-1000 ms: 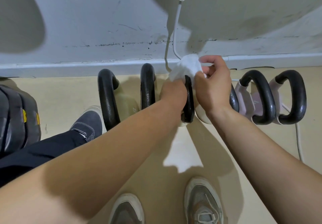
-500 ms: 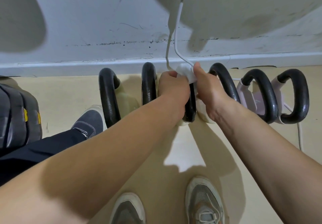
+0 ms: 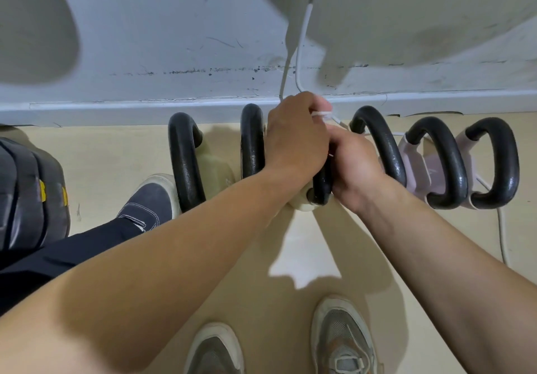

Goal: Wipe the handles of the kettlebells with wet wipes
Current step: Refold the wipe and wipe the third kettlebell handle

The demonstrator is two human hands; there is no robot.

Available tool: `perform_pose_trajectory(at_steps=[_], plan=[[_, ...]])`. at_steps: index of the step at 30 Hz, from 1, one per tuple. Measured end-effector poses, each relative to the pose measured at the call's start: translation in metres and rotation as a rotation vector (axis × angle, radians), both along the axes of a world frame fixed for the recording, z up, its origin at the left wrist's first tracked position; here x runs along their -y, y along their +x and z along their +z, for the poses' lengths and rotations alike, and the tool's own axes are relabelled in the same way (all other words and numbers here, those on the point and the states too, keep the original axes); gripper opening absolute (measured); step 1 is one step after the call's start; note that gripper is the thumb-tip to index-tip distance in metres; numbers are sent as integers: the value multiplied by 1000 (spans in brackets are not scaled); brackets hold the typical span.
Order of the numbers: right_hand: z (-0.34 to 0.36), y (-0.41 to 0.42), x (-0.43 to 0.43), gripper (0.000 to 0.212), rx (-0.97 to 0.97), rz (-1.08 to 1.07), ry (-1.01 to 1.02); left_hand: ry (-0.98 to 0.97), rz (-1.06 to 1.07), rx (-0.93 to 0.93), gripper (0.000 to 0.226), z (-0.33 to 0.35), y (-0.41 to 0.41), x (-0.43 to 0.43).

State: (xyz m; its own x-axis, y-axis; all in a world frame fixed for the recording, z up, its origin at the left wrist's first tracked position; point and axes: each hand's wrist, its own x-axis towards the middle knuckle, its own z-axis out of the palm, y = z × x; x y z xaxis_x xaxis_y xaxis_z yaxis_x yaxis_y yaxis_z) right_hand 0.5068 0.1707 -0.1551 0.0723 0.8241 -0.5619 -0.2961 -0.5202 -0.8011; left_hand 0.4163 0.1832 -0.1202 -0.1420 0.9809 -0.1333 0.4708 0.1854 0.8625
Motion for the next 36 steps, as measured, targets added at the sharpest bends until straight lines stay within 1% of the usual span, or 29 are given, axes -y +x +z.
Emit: perform_pose_trajectory(at_steps=[2, 3, 4, 6, 7, 9, 11, 14, 15, 17, 19, 20, 23, 25, 27, 30, 32, 34, 36], plan=[[-7, 8, 2, 34, -168, 8, -118, -3, 4, 17, 37, 4, 0, -9], [-6, 10, 2, 37, -199, 8, -131, -8, 17, 19, 39, 5, -1, -13], [-6, 12, 2, 34, -186, 5, -118, -7, 23, 8, 39, 5, -2, -15], [-1, 11, 1, 19, -51, 18, -15, 52, -24, -65, 38, 4, -3, -16], [2, 8, 1, 18, 2, 17, 38, 98, -76, -136, 36, 3, -5, -17], [2, 4, 2, 27, 55, 1, 72, 137, -204, -339, 34, 0, -12, -26], [0, -1, 6, 38, 88, -25, 78, 142, -282, -523, 32, -9, -22, -43], [2, -1, 8, 39, 138, -69, 86, 145, -379, -781, 26, -17, -26, -51], [3, 1, 6, 35, 142, -87, 97, 142, -400, -838, 23, -19, -25, -51], [5, 4, 2, 29, 136, -98, 121, 129, -424, -874, 21, -19, -24, -52], [4, 4, -1, 28, 160, -66, 139, 139, -411, -821, 16, -19, -26, -61], [2, 3, -1, 28, 170, -55, 142, 141, -379, -742, 22, -17, -27, -64], [0, 0, 4, 29, 173, -20, 118, 93, -233, -403, 39, 3, -17, -69], [-2, -1, 8, 32, 167, 1, 92, 70, -195, -216, 41, 14, -7, -70], [-4, -1, 9, 31, 151, 13, 71, 49, -190, -126, 40, 15, -1, -70], [-1, -1, 2, 42, 227, 32, 95, -27, -136, 66, 32, 11, -8, -68], [2, 0, -5, 46, 258, 1, 134, -70, -114, 169, 28, 9, -13, -67], [5, 3, -11, 51, 277, 1, 172, -90, -149, 211, 25, 9, -12, -66], [7, 5, -18, 48, 300, 61, 218, -132, -223, 230, 24, 11, -8, -65]])
